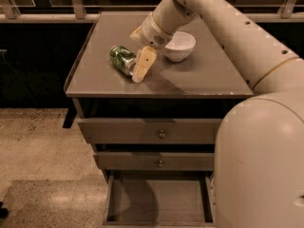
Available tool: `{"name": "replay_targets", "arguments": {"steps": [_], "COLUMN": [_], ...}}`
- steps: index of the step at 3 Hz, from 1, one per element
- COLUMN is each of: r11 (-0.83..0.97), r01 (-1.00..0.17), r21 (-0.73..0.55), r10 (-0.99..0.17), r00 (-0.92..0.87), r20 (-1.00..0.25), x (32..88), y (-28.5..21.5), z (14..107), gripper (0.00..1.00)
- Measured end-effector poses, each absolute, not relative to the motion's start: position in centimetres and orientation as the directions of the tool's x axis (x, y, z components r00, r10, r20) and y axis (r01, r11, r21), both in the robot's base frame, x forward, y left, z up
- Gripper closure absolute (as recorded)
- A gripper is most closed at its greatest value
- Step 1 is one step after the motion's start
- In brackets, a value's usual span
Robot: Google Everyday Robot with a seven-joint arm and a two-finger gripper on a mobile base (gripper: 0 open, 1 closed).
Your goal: Place green can into bottom drawer
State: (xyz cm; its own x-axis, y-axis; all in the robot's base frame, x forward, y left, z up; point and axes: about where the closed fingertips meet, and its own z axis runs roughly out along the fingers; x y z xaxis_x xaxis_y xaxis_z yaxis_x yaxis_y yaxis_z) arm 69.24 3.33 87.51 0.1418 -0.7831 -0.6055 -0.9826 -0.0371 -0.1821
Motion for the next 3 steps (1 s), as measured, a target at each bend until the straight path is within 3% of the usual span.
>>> {"name": "replay_targets", "arguments": {"steps": [2,3], "r11": [-0.063,-0.063], "r01": [-0.989,-0.989], "r21": [-0.137,-0.137], "r10": [-0.776,-0.776], "r00": [0.135,0.135], "r20": [-0.616,-0.616], "x": [70.65,70.65], "y": [6.36,6.36], "z": [84.78,84.78], "gripper": [0.0,0.19]}}
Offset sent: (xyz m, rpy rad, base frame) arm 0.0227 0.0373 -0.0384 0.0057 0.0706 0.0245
